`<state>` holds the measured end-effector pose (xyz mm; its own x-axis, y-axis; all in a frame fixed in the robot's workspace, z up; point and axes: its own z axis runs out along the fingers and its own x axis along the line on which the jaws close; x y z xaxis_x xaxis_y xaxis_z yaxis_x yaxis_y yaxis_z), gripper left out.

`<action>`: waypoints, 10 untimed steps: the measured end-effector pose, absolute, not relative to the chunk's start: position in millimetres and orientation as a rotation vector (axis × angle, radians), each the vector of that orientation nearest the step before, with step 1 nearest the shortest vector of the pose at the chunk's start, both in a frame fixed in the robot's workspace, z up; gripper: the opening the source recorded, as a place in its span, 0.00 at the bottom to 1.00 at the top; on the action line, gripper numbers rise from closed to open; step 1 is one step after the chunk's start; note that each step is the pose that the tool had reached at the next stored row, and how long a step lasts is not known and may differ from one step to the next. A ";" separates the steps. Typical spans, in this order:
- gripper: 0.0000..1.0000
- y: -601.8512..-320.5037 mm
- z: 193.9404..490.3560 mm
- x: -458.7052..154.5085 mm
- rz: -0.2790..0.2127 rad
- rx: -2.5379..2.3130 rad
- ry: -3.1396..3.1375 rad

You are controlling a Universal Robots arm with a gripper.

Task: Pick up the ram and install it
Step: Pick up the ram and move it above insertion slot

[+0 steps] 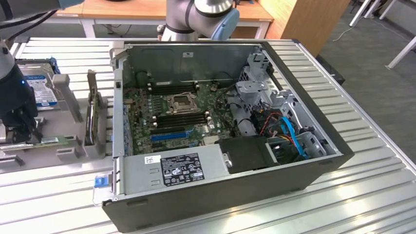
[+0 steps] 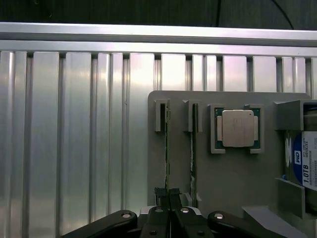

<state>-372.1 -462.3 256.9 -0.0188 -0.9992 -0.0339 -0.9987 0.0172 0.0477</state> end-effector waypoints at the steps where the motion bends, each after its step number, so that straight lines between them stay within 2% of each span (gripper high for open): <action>1: 0.11 -462.3 265.5 -371.9 -0.091 2.194 -2.234; 3: 0.11 -462.3 276.5 -371.5 -0.091 2.194 -2.234; 10: 0.11 -462.3 282.7 -371.2 -0.091 2.194 -2.234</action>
<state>-371.2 -462.3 282.7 -0.0188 -0.9993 -0.0338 -0.9987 0.0171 0.0478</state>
